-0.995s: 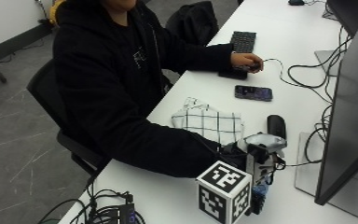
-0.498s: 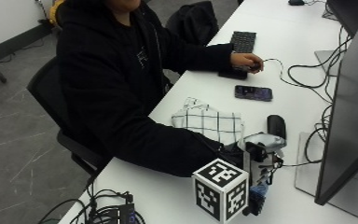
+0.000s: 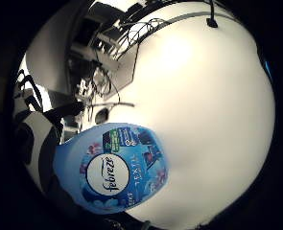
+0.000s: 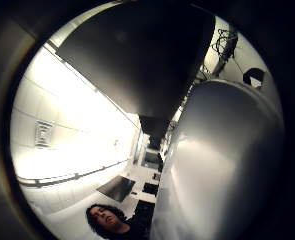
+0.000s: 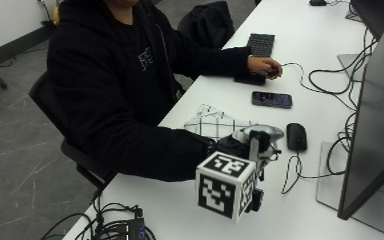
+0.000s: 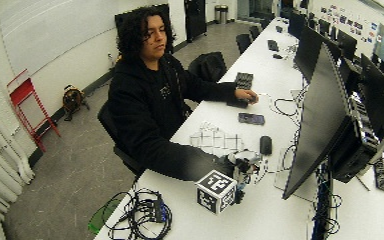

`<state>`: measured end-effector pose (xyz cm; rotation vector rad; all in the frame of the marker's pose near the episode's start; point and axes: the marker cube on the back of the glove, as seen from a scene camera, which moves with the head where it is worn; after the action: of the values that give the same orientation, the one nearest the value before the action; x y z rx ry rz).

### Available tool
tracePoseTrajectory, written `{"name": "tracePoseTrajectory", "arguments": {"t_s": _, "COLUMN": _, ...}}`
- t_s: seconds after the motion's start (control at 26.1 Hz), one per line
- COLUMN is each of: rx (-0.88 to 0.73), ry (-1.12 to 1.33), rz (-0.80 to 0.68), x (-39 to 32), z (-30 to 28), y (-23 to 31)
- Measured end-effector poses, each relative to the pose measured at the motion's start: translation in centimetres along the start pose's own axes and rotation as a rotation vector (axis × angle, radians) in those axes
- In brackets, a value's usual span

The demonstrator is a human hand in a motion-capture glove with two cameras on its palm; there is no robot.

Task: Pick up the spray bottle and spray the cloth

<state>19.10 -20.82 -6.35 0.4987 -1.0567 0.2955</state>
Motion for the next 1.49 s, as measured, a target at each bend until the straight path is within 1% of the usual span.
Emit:
{"name": "tracePoseTrajectory", "arguments": {"t_s": 0.23, "rx": -0.359, "ry": 0.338, "rz": -0.065, "x": -4.8, "z": 0.5, "y": 4.1}}
{"name": "tracePoseTrajectory", "arguments": {"t_s": 0.31, "rx": -0.470, "ry": 0.437, "rz": -0.064, "x": -6.3, "z": 1.2, "y": 4.9}}
{"name": "tracePoseTrajectory", "arguments": {"t_s": 0.42, "rx": -0.588, "ry": 0.624, "rz": -0.058, "x": -7.8, "z": 2.3, "y": 5.0}}
{"name": "tracePoseTrajectory", "arguments": {"t_s": 0.61, "rx": -0.858, "ry": 0.846, "rz": -0.019, "x": -8.3, "z": 2.3, "y": 9.4}}
{"name": "tracePoseTrajectory", "arguments": {"t_s": 0.84, "rx": -1.013, "ry": 1.067, "rz": 0.057, "x": -7.9, "z": 3.9, "y": 11.6}}
{"name": "tracePoseTrajectory", "arguments": {"t_s": 1.03, "rx": -1.117, "ry": 1.199, "rz": 0.098, "x": -7.3, "z": 5.9, "y": 13.5}}
{"name": "tracePoseTrajectory", "arguments": {"t_s": 1.19, "rx": -1.178, "ry": 1.276, "rz": 0.113, "x": -6.4, "z": 7.8, "y": 14.6}}
{"name": "tracePoseTrajectory", "arguments": {"t_s": 1.34, "rx": -1.193, "ry": 1.317, "rz": 0.142, "x": -5.3, "z": 10.5, "y": 13.5}}
{"name": "tracePoseTrajectory", "arguments": {"t_s": 1.49, "rx": -1.291, "ry": 1.357, "rz": 0.123, "x": -3.8, "z": 10.5, "y": 17.0}}
